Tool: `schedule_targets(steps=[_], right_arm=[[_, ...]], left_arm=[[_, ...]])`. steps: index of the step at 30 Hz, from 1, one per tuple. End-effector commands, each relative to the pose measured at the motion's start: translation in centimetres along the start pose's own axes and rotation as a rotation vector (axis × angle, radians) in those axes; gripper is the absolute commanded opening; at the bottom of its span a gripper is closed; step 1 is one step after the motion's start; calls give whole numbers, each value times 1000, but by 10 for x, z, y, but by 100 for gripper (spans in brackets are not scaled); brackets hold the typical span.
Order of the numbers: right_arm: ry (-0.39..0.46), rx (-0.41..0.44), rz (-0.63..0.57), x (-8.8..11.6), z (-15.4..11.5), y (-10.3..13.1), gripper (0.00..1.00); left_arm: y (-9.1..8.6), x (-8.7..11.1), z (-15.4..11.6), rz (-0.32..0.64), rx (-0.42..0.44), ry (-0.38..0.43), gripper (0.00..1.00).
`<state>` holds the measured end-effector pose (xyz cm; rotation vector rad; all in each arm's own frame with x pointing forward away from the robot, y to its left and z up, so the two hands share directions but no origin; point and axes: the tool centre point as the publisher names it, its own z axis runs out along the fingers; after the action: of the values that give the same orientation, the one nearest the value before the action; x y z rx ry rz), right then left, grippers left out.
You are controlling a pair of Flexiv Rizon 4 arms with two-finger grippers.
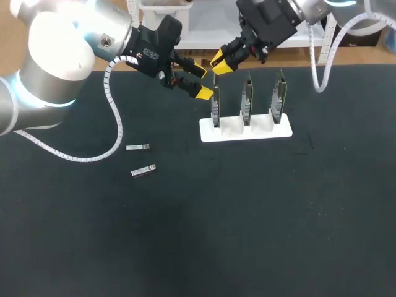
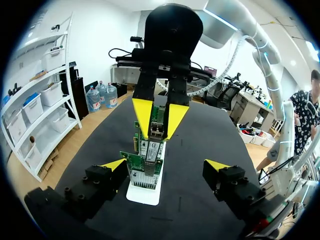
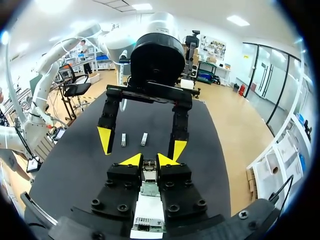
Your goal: Pick up the optical module with the left hand, and insert it into the network port with the right hand.
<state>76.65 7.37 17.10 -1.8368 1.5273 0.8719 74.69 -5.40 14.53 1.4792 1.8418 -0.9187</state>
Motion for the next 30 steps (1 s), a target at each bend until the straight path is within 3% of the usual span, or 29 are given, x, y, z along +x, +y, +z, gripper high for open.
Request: schedule_targets(steps=[1,30], right_arm=[[2,7,1,1,1,1,0],[18,24,19,11,6,2,0]], left_arm=[[2,-2,1,-4,1,9,100],[2,-2,1,-4,1,9,100]])
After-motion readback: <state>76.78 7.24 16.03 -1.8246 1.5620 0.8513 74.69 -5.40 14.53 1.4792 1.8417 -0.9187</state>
